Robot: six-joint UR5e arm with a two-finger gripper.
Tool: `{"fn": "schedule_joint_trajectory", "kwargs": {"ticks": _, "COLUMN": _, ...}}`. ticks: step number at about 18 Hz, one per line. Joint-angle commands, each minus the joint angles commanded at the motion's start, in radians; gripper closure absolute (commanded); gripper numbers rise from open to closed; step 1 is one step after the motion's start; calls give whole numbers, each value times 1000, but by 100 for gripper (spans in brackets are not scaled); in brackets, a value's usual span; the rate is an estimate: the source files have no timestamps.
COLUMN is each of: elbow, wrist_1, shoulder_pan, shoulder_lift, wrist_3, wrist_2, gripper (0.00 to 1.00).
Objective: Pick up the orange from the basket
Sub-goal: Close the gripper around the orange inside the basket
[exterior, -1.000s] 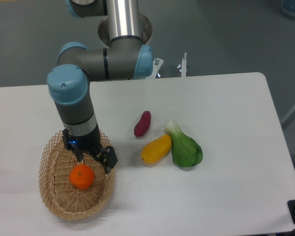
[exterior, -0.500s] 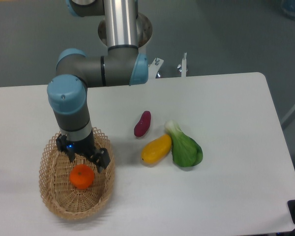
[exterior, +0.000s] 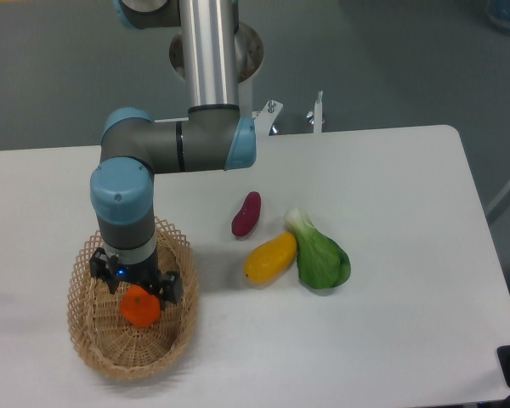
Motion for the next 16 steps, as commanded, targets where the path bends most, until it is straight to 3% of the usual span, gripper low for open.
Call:
{"fn": "schedule_joint_trajectory", "kwargs": {"ticks": 15, "elbow": -8, "wrist_1": 38, "shoulder_pan": -15, "shoulder_lift": -60, "wrist_3": -20, "wrist_2": 6, "gripper": 0}}
{"fn": "schedule_joint_trajectory", "kwargs": {"ticks": 16, "elbow": -8, "wrist_1": 41, "shoulder_pan": -15, "shoulder_lift": -58, "wrist_3": -20, "wrist_2": 6, "gripper": 4}}
